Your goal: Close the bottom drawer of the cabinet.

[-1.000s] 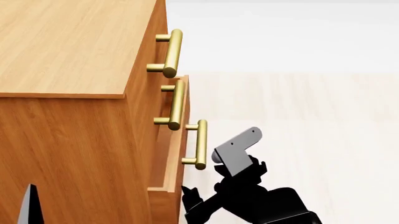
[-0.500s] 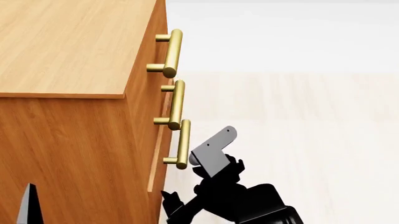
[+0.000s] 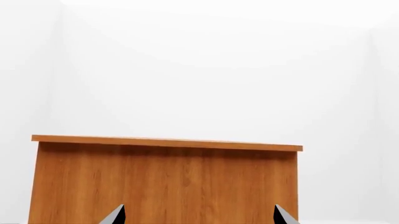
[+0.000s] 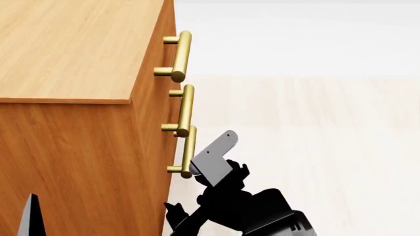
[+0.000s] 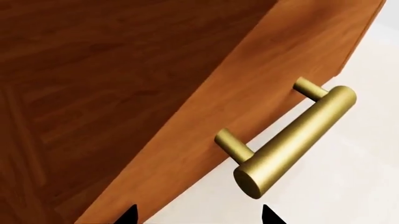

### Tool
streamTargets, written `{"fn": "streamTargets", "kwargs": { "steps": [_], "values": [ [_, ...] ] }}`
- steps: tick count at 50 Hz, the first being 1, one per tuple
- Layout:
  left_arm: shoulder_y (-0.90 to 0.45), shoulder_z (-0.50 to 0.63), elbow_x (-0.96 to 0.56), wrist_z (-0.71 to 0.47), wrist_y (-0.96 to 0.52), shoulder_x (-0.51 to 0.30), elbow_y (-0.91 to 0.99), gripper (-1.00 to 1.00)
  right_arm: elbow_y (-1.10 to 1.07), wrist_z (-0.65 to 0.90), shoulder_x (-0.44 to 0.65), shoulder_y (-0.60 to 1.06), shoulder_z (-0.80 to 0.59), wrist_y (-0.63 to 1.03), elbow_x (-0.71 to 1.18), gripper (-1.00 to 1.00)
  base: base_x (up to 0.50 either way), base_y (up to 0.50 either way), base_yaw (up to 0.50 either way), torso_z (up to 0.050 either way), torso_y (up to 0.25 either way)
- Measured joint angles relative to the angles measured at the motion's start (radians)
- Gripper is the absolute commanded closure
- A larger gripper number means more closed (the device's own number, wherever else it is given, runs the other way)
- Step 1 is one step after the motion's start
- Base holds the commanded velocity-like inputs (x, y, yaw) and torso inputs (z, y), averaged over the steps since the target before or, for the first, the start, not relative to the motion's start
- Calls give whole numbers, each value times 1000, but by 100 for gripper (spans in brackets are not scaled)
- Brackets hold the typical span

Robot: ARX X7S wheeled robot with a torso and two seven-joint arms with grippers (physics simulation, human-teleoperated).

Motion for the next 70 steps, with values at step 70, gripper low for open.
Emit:
{"fn": "streamTargets", "kwargs": {
  "steps": [70],
  "values": [
    [-2, 26, -3, -8, 11, -11, -2, -100, -126, 123, 78, -17, -251, -13, 262, -100, 1, 3, 4, 0, 0]
  ]
}}
